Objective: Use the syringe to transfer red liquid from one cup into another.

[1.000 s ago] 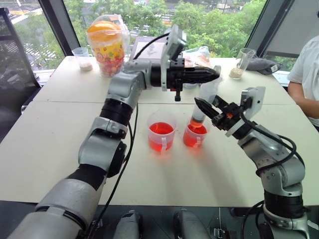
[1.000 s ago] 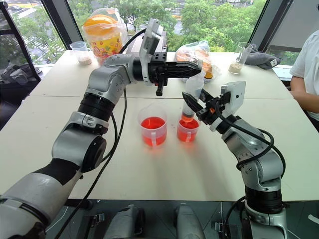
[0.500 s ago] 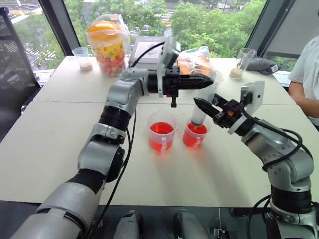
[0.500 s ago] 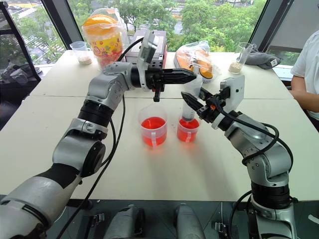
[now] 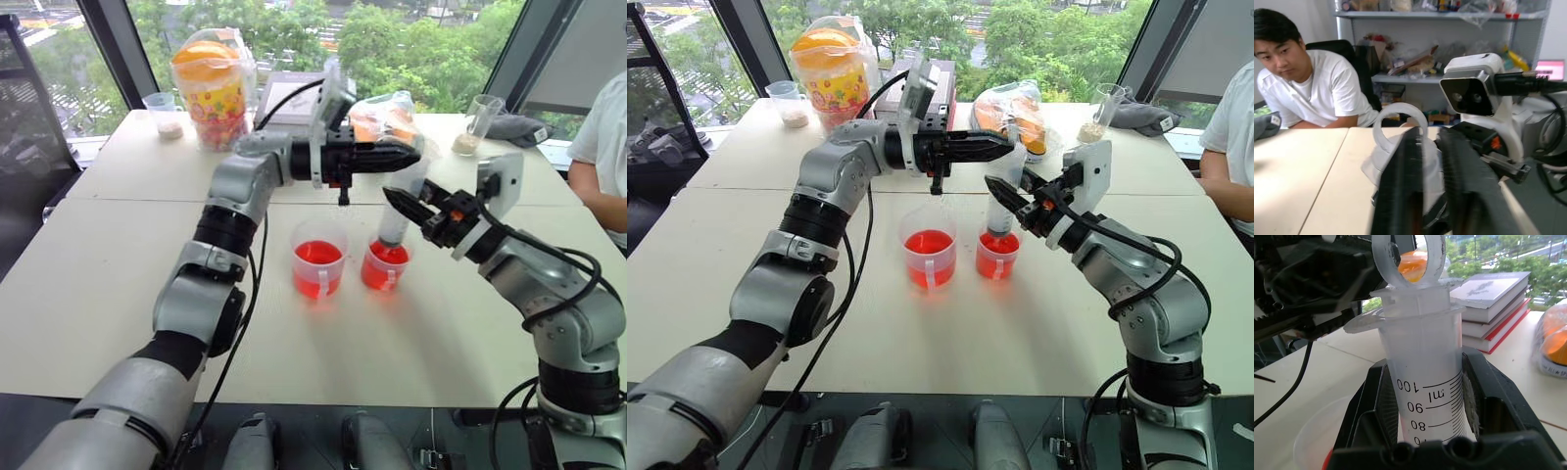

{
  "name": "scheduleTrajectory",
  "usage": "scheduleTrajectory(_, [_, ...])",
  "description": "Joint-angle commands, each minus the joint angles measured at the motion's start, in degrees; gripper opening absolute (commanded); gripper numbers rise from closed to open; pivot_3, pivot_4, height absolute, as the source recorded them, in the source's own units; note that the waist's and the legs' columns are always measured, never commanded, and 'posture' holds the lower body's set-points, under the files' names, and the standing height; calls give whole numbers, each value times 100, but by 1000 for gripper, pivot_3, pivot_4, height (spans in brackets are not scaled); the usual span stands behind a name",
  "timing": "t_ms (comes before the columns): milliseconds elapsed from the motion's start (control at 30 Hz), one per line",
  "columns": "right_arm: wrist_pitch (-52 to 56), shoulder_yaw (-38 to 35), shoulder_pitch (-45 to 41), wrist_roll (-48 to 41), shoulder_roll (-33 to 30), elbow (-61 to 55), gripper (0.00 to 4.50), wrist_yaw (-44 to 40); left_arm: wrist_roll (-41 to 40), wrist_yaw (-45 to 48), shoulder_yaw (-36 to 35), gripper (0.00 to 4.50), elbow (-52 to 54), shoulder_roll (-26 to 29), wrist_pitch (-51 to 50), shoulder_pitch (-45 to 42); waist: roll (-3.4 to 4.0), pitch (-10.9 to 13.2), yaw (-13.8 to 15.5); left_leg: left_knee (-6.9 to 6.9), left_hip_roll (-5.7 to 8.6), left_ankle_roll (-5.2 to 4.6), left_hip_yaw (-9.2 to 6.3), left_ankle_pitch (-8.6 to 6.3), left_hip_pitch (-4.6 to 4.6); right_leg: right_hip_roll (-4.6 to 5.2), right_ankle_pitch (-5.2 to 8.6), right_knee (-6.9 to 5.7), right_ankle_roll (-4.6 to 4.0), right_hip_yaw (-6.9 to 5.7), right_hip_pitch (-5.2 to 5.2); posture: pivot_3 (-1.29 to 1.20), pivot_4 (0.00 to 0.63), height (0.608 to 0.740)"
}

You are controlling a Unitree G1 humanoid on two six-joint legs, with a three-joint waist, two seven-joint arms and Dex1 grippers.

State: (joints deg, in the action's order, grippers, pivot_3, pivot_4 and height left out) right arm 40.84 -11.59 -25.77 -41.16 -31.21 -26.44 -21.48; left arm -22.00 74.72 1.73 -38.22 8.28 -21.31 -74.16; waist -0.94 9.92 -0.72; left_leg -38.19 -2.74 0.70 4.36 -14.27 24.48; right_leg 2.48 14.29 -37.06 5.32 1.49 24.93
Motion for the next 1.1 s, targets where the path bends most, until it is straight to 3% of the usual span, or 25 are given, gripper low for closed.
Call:
scheduleTrajectory(33, [-259, -177, -173, -231, 1, -590, 1426, -130, -106, -106, -182, 2415, -53, 142, -218, -229, 0, 0, -18, 0, 0, 0, -1, 0, -1, -1, 0, -1, 0, 0, 0, 0, 150, 740])
scheduleTrajectory(133, [-234, -110, -92, -218, 27, -560, 1426, -170, -246, -173, -385, 4001, -7, 263, -266, -357, 0, 0, -19, 2, -3, 0, -2, 0, -2, -4, 0, -2, 0, 0, 1, 0, 150, 740])
scheduleTrajectory(167, [-231, -89, -78, -210, 36, -545, 1426, -180, -283, -207, -441, 4369, 14, 305, -274, -383, 0, 0, -18, 2, -3, 0, -2, 0, -3, -4, 0, -3, 0, 0, 0, 0, 150, 740])
scheduleTrajectory(200, [-233, -77, -63, -205, 40, -532, 1426, -193, -315, -235, -494, 4457, 46, 341, -293, -395, 0, 0, -17, 1, -3, 0, -1, 0, -2, -4, 0, -3, 0, 0, 0, 0, 150, 740])
scheduleTrajectory(533, [-65, -244, -305, -14, -143, -73, 1426, -28, -807, -510, -813, 4457, 1373, 1068, -1095, 357, 1, 0, -18, 1, -3, 0, 0, 0, -2, -1, 0, -5, 0, 0, 1, 0, 150, 740])
scheduleTrajectory(667, [636, -692, -955, -500, -577, 345, 1426, 139, -1189, -714, -883, 4457, 2352, 1347, -1783, 1080, 1, 0, -18, -3, -3, 0, 4, 1, -4, 3, -1, -12, 0, 2, 1, 0, 150, 740])
scheduleTrajectory(800, [2040, -1059, -2057, -865, -1120, 1418, 1426, 729, -1452, -930, -941, 4457, 3121, 1653, -2183, 1759, 1, 0, -13, -3, -4, 0, 4, 0, -4, 6, -1, -12, 0, 1, 1, 0, 150, 740])
scheduleTrajectory(900, [3838, -613, -2736, -614, -1883, 2547, 1426, 805, -1522, -1034, -918, 4457, 3549, 1895, -2282, 2279, 2, -1, 2, 1, -5, 0, 7, 0, -5, 11, 0, -9, -3, 2, 1, 0, 150, 740])
scheduleTrajectory(1100, [3861, 1048, -2653, 283, -2504, 3985, 1426, -363, -1693, -1239, -811, 4457, 4207, 2003, -2327, 2959, -1, -3, -10, 0, -1, -3, 13, -1, -1, 13, 4, 4, -10, 6, 1, 0, 150, 740])
